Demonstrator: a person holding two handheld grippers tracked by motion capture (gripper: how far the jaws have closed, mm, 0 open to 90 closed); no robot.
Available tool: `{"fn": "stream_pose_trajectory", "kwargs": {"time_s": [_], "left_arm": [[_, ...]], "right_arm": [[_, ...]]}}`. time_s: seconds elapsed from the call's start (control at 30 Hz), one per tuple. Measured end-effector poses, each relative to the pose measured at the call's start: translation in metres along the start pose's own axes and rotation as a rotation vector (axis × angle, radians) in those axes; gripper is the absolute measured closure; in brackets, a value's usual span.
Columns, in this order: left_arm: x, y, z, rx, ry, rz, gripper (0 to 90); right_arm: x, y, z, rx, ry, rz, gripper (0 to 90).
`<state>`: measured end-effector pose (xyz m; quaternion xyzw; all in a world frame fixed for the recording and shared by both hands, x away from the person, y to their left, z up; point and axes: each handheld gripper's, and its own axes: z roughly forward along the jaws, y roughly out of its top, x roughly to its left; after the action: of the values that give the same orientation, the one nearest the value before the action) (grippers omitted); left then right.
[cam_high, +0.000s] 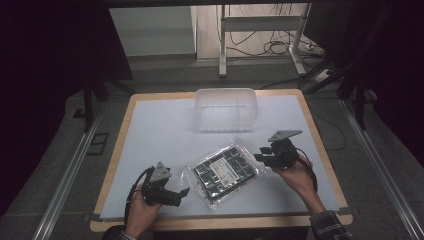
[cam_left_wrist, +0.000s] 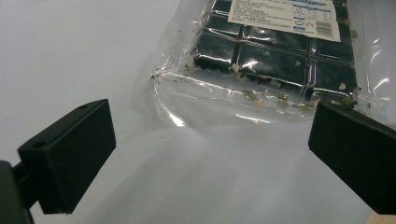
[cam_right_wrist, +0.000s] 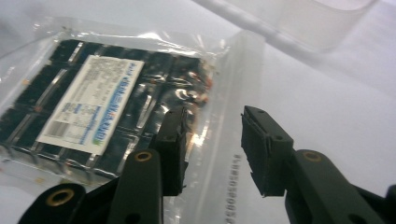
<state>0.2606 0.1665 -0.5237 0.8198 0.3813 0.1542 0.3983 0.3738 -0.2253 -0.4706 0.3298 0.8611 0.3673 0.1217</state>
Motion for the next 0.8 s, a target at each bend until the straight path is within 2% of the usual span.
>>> {"fn": "stream_pose_trajectory", "kwargs": {"time_s": [0.17,0.43,0.67,0.8], "left_arm": [[-0.001,0.000,0.001,0.006,0.007,0.008,0.2],[-0.001,0.000,0.003,0.015,0.002,0.019,0.1],[-0.002,0.000,0.005,0.031,-0.002,0.035,0.1],[-0.002,0.000,0.005,0.033,-0.001,0.037,0.1]], "right_arm": [[-0.008,-0.005,0.002,0.001,-0.016,-0.009,51.8],[-0.012,-0.014,0.020,0.041,-0.020,-0.035,40.2],[-0.016,-0.019,0.028,0.056,0.011,-0.025,39.3],[-0.022,-0.023,0.032,0.068,0.048,0.014,41.6]]}}
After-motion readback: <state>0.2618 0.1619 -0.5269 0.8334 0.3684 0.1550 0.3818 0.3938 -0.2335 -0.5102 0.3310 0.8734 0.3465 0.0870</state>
